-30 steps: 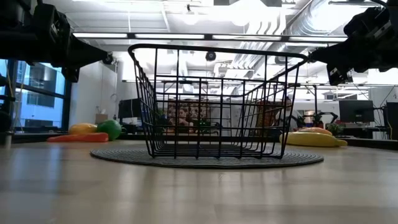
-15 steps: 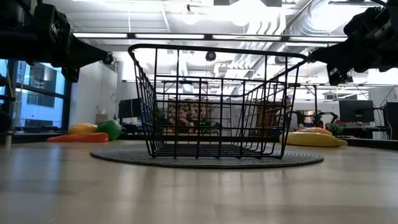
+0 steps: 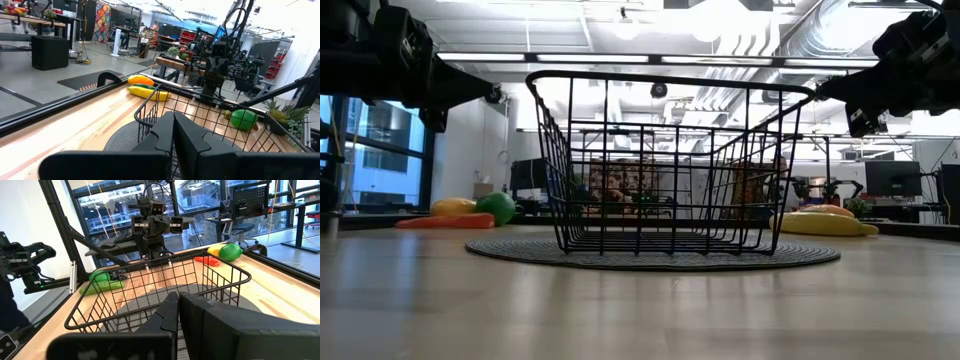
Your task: Build produce basket
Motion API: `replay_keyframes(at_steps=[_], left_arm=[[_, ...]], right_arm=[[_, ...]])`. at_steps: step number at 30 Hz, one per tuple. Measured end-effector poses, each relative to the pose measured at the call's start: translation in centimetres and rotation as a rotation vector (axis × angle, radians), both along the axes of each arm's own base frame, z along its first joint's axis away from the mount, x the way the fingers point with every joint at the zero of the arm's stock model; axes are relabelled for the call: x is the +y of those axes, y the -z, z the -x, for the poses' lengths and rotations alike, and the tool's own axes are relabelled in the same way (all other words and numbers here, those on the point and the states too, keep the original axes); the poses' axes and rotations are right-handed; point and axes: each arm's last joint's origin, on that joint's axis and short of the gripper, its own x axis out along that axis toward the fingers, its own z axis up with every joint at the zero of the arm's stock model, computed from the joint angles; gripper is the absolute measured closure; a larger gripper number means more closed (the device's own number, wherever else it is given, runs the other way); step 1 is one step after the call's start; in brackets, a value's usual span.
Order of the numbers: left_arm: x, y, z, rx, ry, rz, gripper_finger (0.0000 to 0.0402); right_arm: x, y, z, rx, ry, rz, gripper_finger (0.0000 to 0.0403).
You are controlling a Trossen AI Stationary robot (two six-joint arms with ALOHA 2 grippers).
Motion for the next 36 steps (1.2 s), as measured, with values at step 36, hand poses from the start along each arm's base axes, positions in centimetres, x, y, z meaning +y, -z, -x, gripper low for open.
replay_keyframes(at_steps=[36], left_arm=[[-0.05, 0.01, -0.02, -0.013, 0.018, 0.031, 0.0401]], right_arm=[[0.00, 0.00, 0.00, 0.000, 0.000, 0.000, 0.0402]])
